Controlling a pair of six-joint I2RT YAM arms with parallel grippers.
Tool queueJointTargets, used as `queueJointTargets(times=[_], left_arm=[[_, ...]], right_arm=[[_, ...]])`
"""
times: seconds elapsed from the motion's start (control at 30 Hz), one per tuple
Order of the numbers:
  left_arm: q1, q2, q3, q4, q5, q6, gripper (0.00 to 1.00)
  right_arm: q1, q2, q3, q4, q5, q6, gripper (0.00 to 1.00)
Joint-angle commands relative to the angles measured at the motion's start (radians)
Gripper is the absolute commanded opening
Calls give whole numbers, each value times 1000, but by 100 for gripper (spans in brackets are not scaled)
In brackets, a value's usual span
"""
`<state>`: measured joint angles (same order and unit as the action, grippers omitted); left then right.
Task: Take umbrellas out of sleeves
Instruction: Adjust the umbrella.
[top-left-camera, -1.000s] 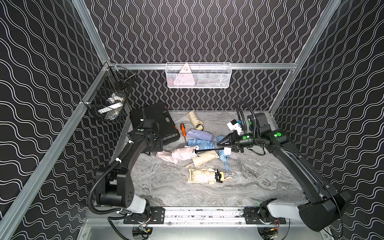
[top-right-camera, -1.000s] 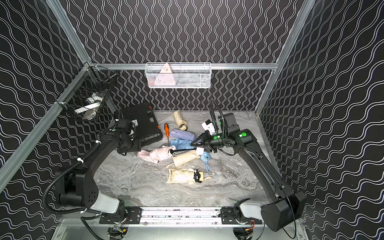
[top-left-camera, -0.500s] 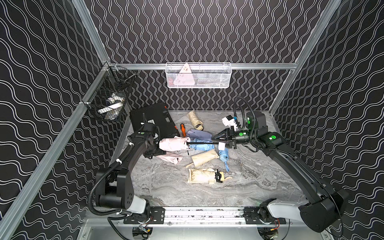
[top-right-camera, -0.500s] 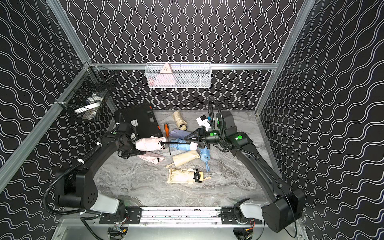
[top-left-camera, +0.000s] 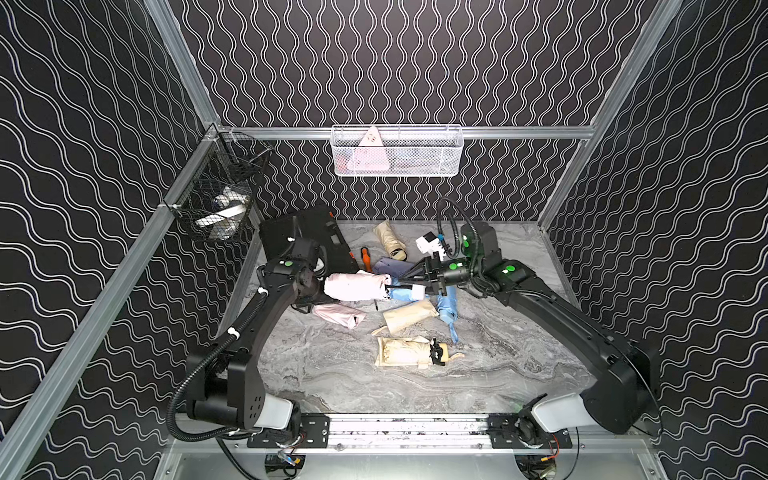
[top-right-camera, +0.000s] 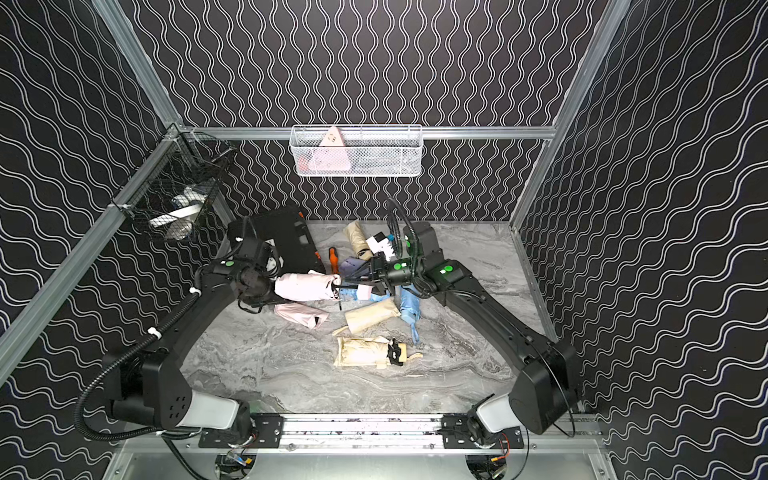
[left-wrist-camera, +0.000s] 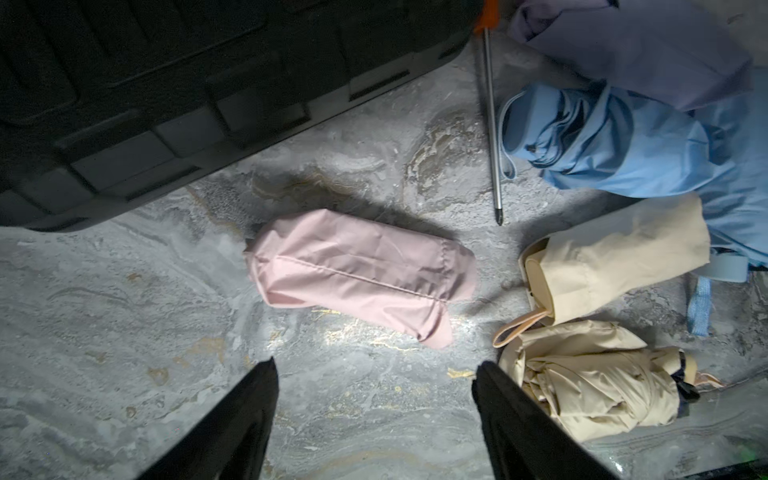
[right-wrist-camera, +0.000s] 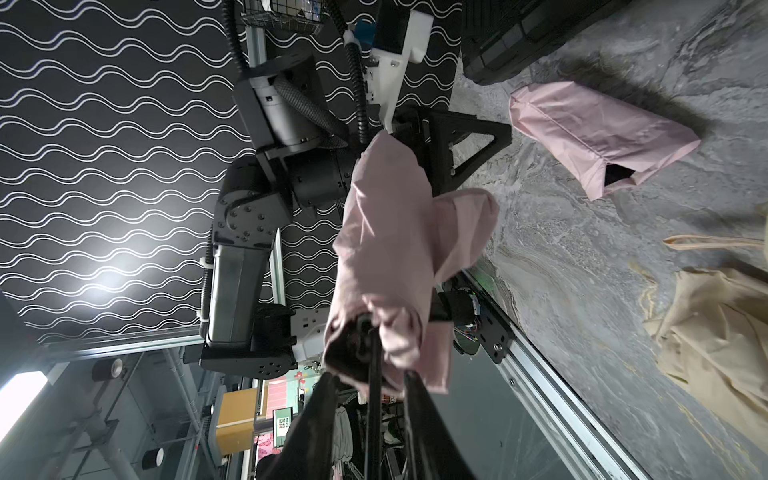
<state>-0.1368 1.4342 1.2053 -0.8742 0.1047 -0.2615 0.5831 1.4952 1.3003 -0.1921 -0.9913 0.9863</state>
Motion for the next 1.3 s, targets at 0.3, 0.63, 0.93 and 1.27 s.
queueJointTargets(times=[0.3, 0.63, 0.93, 1.27], left_arm=[[-114, -4, 39, 0, -7, -69, 80], [-125, -4, 13, 22, 7, -73, 72], [-117, 8, -9, 8, -1, -50, 72], [-24, 31, 17, -56, -87, -8, 84]], right_arm=[[27, 116, 28, 37, 46, -2, 14], [26, 154, 5, -9, 65, -20, 30], [15, 135, -117, 264, -11, 130, 0], [-35, 103, -328, 682, -80, 367, 0]])
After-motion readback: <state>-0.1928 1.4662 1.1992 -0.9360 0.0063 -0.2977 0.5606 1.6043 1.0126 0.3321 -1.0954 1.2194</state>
